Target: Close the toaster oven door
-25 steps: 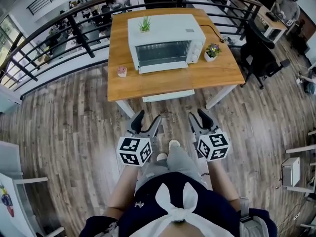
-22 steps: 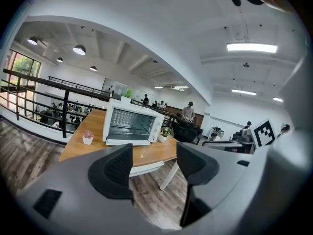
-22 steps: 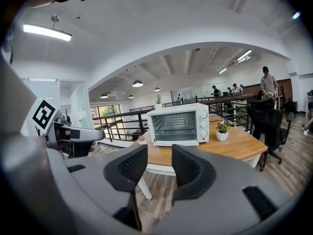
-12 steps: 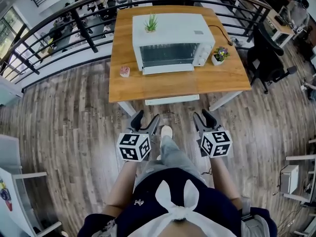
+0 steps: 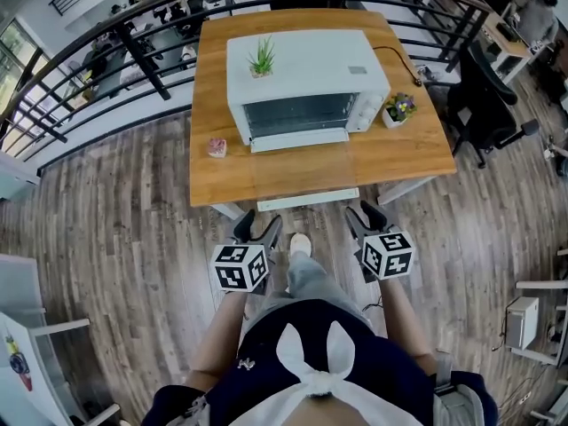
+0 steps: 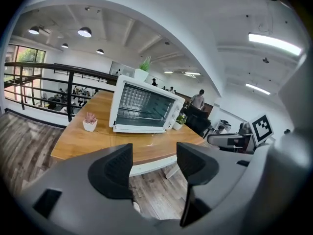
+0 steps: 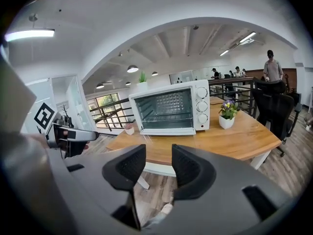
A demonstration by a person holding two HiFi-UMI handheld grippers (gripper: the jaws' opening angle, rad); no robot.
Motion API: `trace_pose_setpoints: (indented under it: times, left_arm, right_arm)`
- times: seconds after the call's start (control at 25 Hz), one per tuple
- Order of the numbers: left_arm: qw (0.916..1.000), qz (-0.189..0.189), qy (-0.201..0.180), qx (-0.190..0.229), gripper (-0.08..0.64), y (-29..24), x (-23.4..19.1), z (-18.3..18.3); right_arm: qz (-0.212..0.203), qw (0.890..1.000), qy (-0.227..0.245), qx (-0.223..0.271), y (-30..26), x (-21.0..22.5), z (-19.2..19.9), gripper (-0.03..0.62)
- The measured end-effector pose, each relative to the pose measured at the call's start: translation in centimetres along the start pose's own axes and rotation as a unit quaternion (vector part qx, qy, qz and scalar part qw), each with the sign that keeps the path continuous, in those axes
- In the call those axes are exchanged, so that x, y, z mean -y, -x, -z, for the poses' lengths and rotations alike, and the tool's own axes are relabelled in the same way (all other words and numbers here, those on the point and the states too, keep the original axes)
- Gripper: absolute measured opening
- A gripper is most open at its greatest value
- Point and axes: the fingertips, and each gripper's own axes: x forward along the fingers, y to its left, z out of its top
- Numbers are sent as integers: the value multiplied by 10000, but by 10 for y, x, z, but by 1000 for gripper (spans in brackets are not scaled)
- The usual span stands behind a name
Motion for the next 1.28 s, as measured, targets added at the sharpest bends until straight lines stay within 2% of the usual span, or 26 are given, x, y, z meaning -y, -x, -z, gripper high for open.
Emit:
trace_pose_setpoints:
  times: [0.28, 0.72, 1.04, 1.28]
  left_arm:
    - [9997, -155, 30, -212, 272, -33, -24, 3]
    - [9979, -221, 163, -578, 272, -61, -54, 29]
    - [9938, -285, 370, -1008, 272, -79, -73, 54]
    - [9889, -444, 472, -1337, 272, -92, -92, 72]
  right_arm:
    - [69, 9988, -117, -472, -36, 29, 13, 178]
    - [302, 9927, -94, -1162, -67, 64, 53, 184]
    - [447, 9875, -279, -1486, -88, 85, 73, 184]
    - [510, 9834, -197, -1732, -104, 97, 85, 184]
